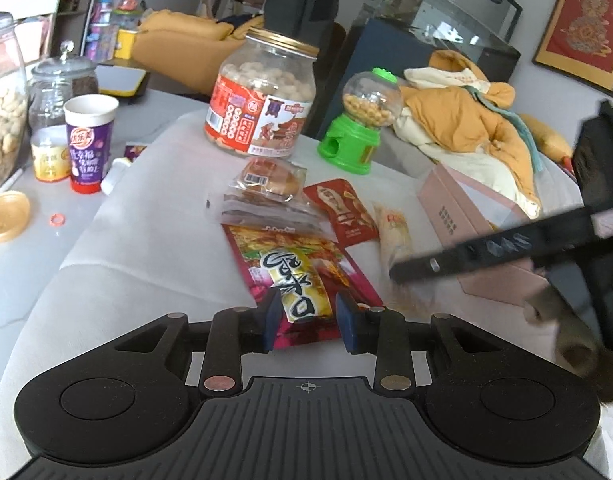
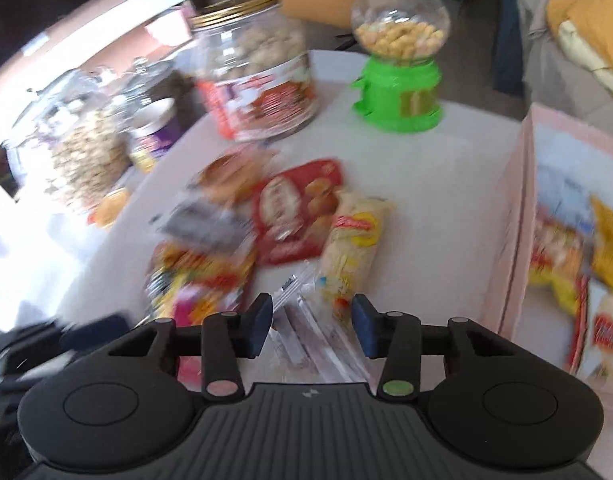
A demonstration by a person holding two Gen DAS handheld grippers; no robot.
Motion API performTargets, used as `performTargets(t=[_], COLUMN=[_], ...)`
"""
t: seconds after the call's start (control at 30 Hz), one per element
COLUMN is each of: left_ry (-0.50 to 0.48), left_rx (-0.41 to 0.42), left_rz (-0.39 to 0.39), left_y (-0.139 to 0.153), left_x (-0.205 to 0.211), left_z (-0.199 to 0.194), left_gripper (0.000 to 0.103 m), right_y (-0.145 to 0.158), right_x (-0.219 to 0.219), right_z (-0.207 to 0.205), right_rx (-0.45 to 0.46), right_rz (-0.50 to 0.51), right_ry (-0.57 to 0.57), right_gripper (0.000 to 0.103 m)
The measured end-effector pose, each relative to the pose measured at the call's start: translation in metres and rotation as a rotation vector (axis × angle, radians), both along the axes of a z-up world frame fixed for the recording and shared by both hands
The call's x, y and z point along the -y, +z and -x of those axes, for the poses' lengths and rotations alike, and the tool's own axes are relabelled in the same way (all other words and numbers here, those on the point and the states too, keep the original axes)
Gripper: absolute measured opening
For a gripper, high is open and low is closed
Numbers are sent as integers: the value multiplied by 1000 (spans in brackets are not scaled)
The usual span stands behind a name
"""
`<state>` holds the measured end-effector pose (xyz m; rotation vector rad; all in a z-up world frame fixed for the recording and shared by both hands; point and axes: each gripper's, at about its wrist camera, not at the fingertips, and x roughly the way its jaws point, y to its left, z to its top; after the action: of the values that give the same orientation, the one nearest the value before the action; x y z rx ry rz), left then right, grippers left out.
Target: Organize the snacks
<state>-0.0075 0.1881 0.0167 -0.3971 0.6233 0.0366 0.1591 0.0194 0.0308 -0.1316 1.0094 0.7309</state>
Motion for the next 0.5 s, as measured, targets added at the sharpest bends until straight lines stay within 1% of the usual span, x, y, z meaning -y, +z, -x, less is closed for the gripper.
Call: performTargets(t=[0.07, 0.1, 0.13, 0.2, 0.23, 0.3, 0.4, 0.47, 0.5], left_ry=[8, 6, 3, -7, -11, -13, -34, -65, -86], left_rx=[-4, -5, -5, -6, -8, -10, 1, 5, 6], left_rz=[-2, -3, -5, -12, -15, -10, -2, -15, -26], left_y=[1, 2, 3, 4, 4, 4, 6, 9, 10], left_x=[2, 2, 3, 5, 6, 8, 17, 27, 33], left_z=[1, 2, 4, 8, 8, 9, 7, 7, 5], left_gripper=[35, 35, 35, 35, 35, 35, 35, 35, 35], right_y=[0, 1, 3, 7, 9, 8, 4, 3, 2], right_x=[5, 9, 14, 23, 29, 43, 62, 70, 77], right_z=[7, 9, 13, 22, 29, 40, 47, 40, 34], right_rx=[-85, -114, -113, -69, -35, 32, 121, 152, 153], right_rz=[-60, -90, -106, -91, -75, -29, 40, 52, 40], right_ry=[55, 61, 54, 55, 60, 71, 47, 1, -27], right_gripper=[45, 45, 46, 51, 55, 58, 59, 59, 59])
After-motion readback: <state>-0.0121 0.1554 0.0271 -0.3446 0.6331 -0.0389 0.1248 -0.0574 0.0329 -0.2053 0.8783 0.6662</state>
